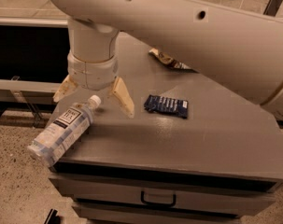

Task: Move blue plastic bottle near rxbar blueberry

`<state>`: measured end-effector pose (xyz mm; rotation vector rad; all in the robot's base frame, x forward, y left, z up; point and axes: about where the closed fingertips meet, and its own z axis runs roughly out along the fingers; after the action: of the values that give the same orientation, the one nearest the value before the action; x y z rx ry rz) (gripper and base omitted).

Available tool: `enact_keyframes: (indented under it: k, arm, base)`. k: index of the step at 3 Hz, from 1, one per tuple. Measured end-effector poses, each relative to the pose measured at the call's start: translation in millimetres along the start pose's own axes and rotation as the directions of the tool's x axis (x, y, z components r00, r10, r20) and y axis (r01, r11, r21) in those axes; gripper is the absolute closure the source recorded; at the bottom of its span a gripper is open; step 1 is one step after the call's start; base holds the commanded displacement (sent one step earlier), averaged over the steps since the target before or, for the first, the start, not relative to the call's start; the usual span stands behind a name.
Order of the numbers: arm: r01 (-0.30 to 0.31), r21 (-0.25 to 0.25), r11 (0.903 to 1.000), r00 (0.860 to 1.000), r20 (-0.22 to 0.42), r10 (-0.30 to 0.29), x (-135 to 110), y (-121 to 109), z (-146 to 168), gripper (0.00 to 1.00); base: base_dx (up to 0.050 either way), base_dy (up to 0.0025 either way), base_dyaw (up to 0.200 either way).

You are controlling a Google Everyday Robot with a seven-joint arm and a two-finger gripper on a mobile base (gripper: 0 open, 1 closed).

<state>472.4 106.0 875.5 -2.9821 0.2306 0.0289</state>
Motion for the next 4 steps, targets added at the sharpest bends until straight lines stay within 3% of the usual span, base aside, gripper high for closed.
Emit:
enact_keyframes:
  k: [2, 3, 4]
  arm:
    - [0.028, -0.020, 0.9994, 1.000, -0.006, -0.029, -6, -1, 15, 0.00]
    - [0.051, -0.034, 0.9981, 0.999, 0.010, -0.051, -15, -4, 25, 0.06]
    - [0.062, -0.039, 0.9973, 0.998, 0.028, -0.061, -20, -6, 32, 0.24]
  base:
    - [0.000, 0.00000, 0.000]
    - [0.000, 0.00000, 0.000]
    - [0.000, 0.00000, 0.000]
